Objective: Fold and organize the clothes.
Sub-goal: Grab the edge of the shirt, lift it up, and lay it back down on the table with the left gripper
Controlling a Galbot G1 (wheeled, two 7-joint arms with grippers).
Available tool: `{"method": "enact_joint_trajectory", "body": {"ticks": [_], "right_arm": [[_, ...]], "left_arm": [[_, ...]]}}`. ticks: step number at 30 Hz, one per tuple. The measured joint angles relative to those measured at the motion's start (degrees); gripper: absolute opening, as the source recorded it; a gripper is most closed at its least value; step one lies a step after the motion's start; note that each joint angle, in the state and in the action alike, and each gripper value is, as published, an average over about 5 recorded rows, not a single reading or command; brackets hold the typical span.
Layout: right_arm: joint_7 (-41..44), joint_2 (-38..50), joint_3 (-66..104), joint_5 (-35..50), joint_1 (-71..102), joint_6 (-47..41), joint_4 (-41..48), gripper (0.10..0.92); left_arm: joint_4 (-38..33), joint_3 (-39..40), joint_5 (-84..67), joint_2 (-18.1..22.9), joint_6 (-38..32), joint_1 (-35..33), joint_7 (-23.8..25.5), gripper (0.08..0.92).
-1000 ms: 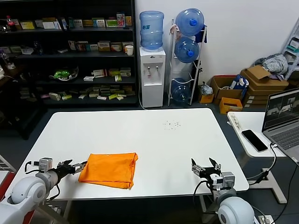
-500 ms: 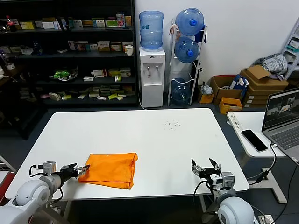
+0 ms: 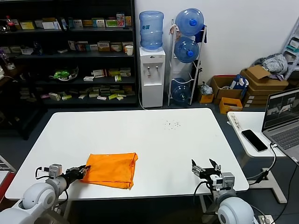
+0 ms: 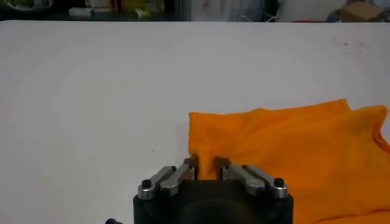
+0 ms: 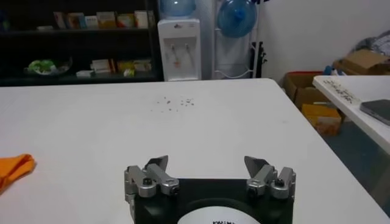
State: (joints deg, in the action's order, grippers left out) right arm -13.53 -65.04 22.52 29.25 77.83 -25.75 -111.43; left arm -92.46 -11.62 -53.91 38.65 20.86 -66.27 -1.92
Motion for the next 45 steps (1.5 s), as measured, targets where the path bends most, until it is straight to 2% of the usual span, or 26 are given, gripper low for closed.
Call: {"method": "enact_joint_trajectory", "body": {"ticks": [5,8,14,21,28,34,40,45], "right_arm": [[0.0,-0.08,-0.18,-0.02,-0.35,0.23,0.35,0.823],[0.0,-0.13,-0.38,-0.04,-0.64,0.37,0.64,0.823],[0.17,0.04,-0.96,-0.05,-1.34,0.91,1.48,0.823],[0.85,0.02,-2.35,-0.04,-2.8,1.98,2.72,0.823],[1.59,0.52,-3.12,0.11,-3.95,3.09,3.45,0.823],[1.72,0.37,-3.0,-0.11,-3.86,3.49,3.67,0.823],[1.49,-0.39,-2.23,-0.54,-3.13,3.61,4.14,0.823],[0.99,-1.32,-1.17,-1.26,-2.11,3.52,4.44,0.823]], "left_arm": [[-1.32,-0.6,0.51,0.24,-0.76,-0.63,-0.89,0.137],[-2.87,-1.27,1.08,0.39,-1.03,-1.19,-1.67,0.103],[-8.72,-4.96,2.74,-0.11,0.18,-2.95,-4.85,0.102],[-14.7,-13.54,3.67,-2.98,4.5,-7.16,-10.86,0.102],[-14.22,-25.43,5.61,-6.17,6.11,-16.07,-13.31,0.102],[-14.15,-32.13,5.95,-6.94,6.38,-21.34,-14.91,0.102],[-19.03,-29.72,1.36,-6.15,6.56,-20.68,-17.61,0.102],[-23.09,-18.97,-6.18,-2.95,6.7,-12.81,-22.03,0.102]]}}
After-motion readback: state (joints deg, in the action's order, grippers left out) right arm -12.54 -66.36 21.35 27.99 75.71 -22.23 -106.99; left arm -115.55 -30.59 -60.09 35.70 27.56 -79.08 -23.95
